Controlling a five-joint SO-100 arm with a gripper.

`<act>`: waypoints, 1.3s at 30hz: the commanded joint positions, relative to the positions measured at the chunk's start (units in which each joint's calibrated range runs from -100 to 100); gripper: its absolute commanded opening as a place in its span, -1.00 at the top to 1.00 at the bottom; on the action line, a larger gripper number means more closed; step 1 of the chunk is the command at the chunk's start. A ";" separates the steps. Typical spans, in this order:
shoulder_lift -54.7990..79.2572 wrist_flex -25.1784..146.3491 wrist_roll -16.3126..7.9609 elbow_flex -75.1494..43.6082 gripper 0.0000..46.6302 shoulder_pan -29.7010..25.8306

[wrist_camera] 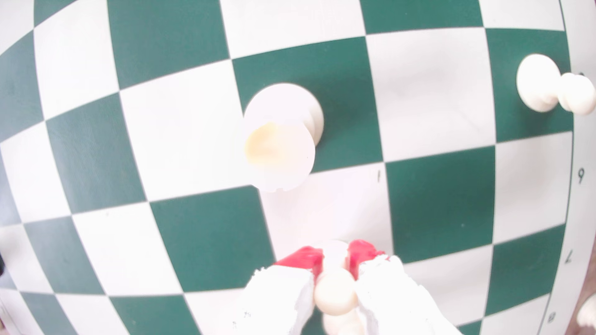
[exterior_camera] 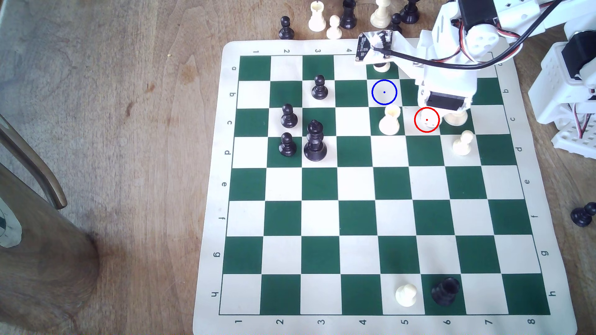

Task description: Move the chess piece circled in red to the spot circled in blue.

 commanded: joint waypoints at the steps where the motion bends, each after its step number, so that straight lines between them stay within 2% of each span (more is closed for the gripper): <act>1: -12.70 0.76 -0.49 0.30 0.98 0.28; 9: -33.07 7.96 -1.03 -3.59 0.98 0.82; 14: -35.87 13.12 -0.78 -10.03 0.98 1.68; 19: -28.91 11.81 0.00 -18.28 0.98 6.14; 22: -24.58 7.80 0.73 -18.64 0.98 8.88; 29: -17.20 -3.09 0.88 -9.49 0.98 10.84; 33: -11.68 -5.47 0.93 -8.13 0.98 12.40; 39: -8.71 -12.68 0.78 -2.14 0.98 11.62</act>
